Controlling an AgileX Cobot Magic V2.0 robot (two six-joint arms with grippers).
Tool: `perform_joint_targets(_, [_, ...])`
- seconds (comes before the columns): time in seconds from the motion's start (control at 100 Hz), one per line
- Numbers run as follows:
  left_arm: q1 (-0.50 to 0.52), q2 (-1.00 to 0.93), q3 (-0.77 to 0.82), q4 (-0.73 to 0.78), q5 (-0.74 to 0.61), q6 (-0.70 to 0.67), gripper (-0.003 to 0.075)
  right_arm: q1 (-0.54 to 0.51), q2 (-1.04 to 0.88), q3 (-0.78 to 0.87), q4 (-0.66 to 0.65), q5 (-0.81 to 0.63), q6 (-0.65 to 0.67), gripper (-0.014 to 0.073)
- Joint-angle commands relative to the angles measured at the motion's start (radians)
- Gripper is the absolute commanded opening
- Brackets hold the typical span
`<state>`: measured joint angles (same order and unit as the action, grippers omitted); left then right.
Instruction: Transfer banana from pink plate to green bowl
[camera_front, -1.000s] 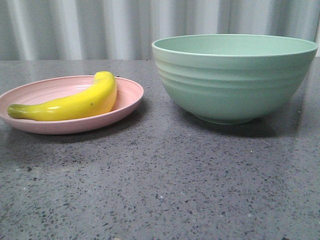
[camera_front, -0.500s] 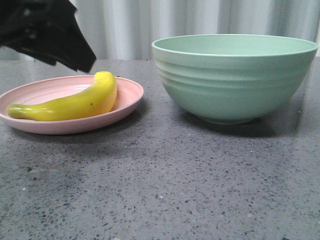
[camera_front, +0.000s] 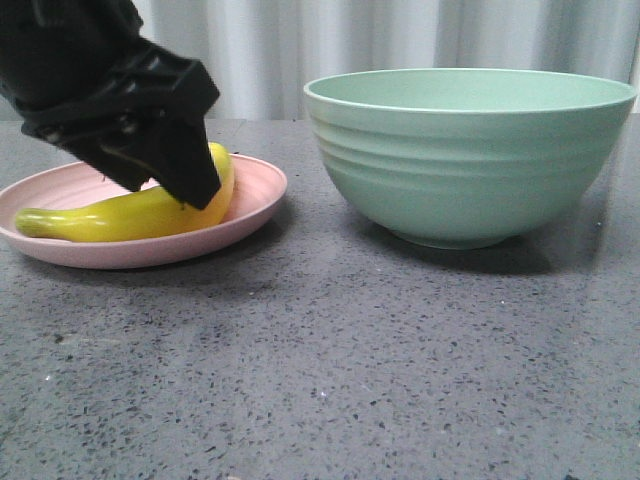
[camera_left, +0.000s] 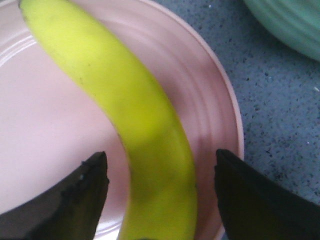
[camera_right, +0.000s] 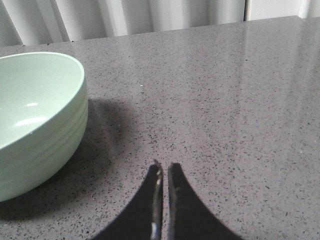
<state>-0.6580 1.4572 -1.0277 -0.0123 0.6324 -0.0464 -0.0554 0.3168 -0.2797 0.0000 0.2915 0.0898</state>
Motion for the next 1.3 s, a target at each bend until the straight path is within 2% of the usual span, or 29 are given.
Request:
perform_joint_targets(0.0, [-0.009, -0.009, -0.036, -0.011, -0.021, 0.009, 0.0428, -0.004, 0.019, -0.037, 0.000, -0.083, -0.004, -0.0062])
perform_joint_targets(0.41, [-0.007, 0.000, -0.036, -0.014, -0.025, 0.009, 0.0426, -0.004, 0.019, -0.037, 0.000, -0.087, -0.004, -0.0062])
perform_joint_targets(0.81, [-0.007, 0.000, -0.036, -0.014, -0.041, 0.009, 0.0257, -0.004, 0.019, -0.037, 0.000, -0.087, -0.004, -0.0062])
perform_joint_targets(1.09, [-0.007, 0.000, -0.038, -0.014, -0.043, 0.011, 0.0190, -0.004, 0.019, -0.037, 0.000, -0.081, -0.004, -0.0062])
perform_joint_targets(1.29, [-0.007, -0.002, -0.082, -0.014, -0.030, 0.016, 0.0186, -0.004, 0.023, -0.069, -0.012, -0.014, -0.006, -0.0062])
